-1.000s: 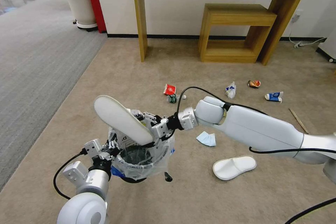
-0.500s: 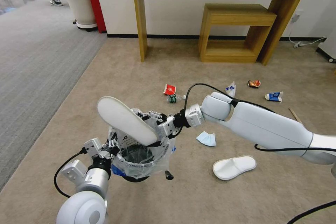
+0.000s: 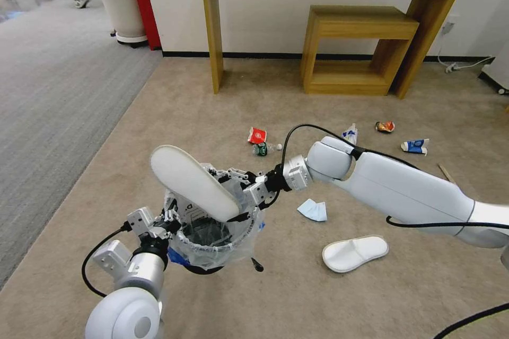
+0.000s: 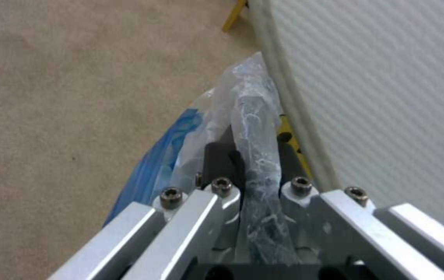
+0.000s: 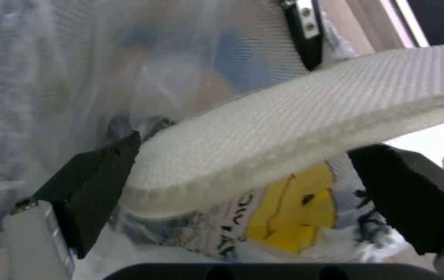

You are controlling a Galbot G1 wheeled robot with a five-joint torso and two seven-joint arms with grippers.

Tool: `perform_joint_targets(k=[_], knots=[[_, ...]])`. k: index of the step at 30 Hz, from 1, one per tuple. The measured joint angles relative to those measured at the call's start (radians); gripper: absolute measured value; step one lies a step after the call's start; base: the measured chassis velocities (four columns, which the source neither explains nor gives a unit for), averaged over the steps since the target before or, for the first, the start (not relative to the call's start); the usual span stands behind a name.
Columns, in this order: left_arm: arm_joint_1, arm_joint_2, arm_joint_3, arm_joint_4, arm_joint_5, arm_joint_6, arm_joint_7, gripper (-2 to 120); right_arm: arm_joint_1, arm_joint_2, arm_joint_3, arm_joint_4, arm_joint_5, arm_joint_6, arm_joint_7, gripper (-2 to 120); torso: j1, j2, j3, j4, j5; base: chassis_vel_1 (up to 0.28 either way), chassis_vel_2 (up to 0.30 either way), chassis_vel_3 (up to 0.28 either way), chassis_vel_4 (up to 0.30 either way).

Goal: Pick up the trash bin and place the garbage on the floor into it.

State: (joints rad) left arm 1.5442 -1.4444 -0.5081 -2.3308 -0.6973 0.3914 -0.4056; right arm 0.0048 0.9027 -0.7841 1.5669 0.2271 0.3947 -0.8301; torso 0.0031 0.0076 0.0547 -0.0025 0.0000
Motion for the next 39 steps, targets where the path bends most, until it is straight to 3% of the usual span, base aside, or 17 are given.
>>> perform_joint_targets(k=[18, 33, 39], knots=[[0.003, -0.008, 0.017, -0.011, 0.008, 0.004, 0.000, 3, -0.023, 0.021, 0.045, -0.052, -0.110, 0.002, 0.021, 100, 0.000, 0.000, 0.000, 0.0000, 0.0000, 0.000, 0.000, 0.000, 0.000], [0.004, -0.010, 0.031, 0.000, 0.005, 0.004, 0.005, 3, 0.006, 0.041, 0.037, -0.046, -0.095, -0.006, 0.062, 99, 0.000, 0.000, 0.000, 0.0000, 0.0000, 0.000, 0.000, 0.000, 0.000], [0.006, -0.005, 0.024, 0.015, 0.009, 0.001, 0.006, 3, -0.019, 0.017, 0.065, -0.013, -0.053, -0.042, 0.149, 96, 0.000, 0.000, 0.000, 0.0000, 0.0001, 0.000, 0.000, 0.000, 0.000]])
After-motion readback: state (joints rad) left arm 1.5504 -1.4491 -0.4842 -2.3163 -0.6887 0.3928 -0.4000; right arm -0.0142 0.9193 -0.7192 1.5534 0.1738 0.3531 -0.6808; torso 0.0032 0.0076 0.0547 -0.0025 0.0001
